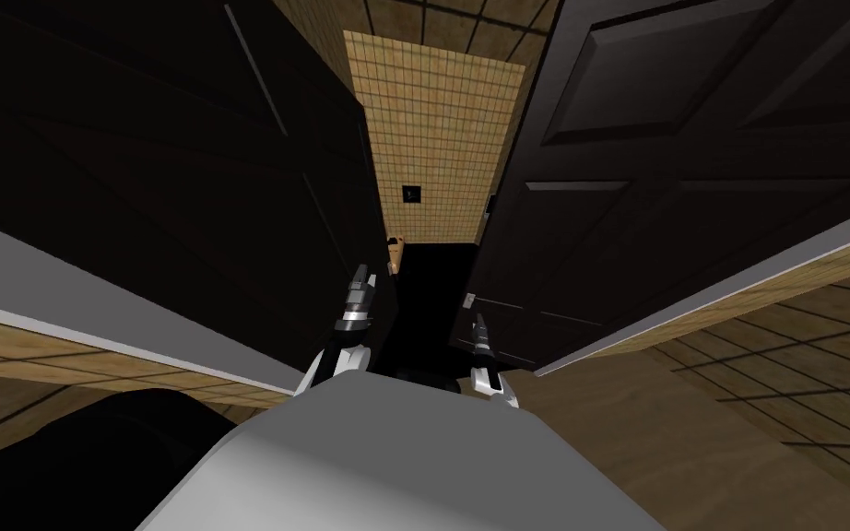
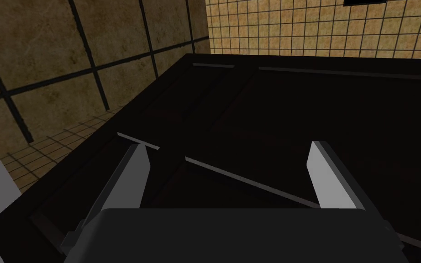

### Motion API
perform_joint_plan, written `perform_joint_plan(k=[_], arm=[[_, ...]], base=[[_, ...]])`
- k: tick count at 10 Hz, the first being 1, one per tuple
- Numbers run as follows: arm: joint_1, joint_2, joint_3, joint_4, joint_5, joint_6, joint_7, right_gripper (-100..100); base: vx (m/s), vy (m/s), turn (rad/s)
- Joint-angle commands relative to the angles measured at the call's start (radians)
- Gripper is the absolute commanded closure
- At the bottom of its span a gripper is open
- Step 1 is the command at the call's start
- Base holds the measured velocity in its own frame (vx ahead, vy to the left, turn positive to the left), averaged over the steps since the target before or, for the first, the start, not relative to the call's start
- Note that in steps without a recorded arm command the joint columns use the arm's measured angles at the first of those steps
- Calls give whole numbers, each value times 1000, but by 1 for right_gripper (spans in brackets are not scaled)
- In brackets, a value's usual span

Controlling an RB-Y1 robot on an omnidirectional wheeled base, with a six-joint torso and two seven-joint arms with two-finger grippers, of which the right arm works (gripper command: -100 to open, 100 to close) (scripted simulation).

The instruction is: Push the door open

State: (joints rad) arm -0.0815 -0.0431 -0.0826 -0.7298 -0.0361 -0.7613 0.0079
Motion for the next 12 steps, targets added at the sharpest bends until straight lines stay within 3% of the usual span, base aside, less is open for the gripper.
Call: perform_joint_plan(k=[1,5,11,12], arm=[[2,-8,-3,2,-1,-6,2,-100],[7,-14,-8,6,-3,-20,5,-100],[11,-4,-16,15,-6,-38,10,-100],[11,-4,-16,15,-6,-38,10,100]], base=[[76,16,28],[184,-22,23],[174,-2,20],[-19,5,9]])
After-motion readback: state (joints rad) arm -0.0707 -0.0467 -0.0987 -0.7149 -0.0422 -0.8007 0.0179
